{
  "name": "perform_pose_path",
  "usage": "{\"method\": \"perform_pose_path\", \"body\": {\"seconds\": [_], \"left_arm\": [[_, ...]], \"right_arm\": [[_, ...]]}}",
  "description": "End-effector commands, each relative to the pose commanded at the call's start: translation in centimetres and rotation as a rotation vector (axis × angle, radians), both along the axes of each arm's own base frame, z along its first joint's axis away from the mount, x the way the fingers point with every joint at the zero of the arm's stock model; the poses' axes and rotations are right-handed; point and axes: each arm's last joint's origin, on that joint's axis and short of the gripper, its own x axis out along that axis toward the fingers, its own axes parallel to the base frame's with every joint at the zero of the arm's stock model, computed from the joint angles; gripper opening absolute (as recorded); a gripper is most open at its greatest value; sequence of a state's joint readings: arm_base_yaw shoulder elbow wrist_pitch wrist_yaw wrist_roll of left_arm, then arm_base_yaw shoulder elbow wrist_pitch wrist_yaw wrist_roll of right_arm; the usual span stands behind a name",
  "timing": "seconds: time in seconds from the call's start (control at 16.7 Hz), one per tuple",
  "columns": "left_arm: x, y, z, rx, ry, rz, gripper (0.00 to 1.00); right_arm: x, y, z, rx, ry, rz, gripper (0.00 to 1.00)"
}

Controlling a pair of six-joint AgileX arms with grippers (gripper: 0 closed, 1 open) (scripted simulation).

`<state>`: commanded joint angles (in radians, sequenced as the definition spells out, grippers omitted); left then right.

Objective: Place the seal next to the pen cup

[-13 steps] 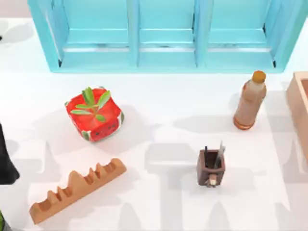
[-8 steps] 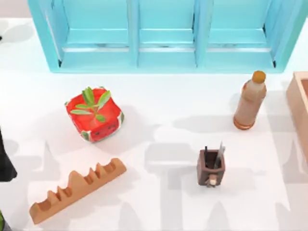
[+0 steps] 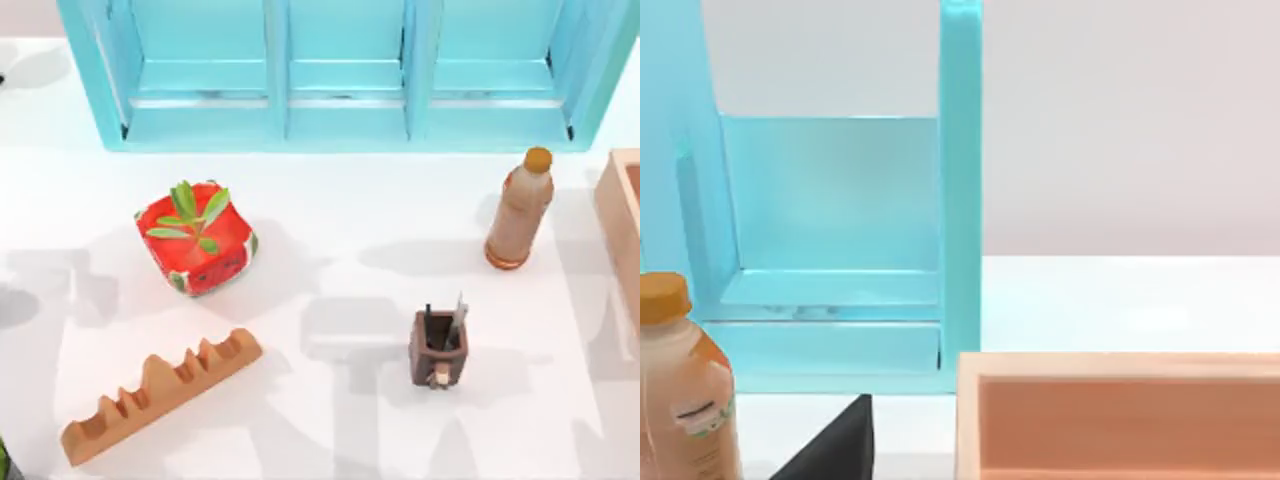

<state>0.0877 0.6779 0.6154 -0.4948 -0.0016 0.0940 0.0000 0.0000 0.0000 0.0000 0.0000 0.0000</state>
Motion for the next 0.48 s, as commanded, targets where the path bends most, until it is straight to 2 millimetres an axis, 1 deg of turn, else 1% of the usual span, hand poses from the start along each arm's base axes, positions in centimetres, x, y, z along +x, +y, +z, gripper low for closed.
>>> {"method": "perform_pose_path", "body": {"seconds": [0.12, 0.18, 0.3, 0.48], "left_arm": [[3.1, 0.8, 1.4, 0.0, 0.195, 0.007, 1.0], [4.9, 1.2, 1.7, -0.003, 0.295, 0.009, 1.0], [8.3, 2.2, 1.8, -0.013, 0.485, 0.01, 1.0], [12.8, 3.9, 1.2, -0.035, 0.717, 0.004, 1.0]], "right_arm": [[0.0, 0.0, 0.0, 0.0, 0.0, 0.0, 1.0], [0.0, 0.0, 0.0, 0.0, 0.0, 0.0, 1.0], [0.0, 0.0, 0.0, 0.0, 0.0, 0.0, 1.0], [0.0, 0.0, 0.0, 0.0, 0.0, 0.0, 1.0]]}}
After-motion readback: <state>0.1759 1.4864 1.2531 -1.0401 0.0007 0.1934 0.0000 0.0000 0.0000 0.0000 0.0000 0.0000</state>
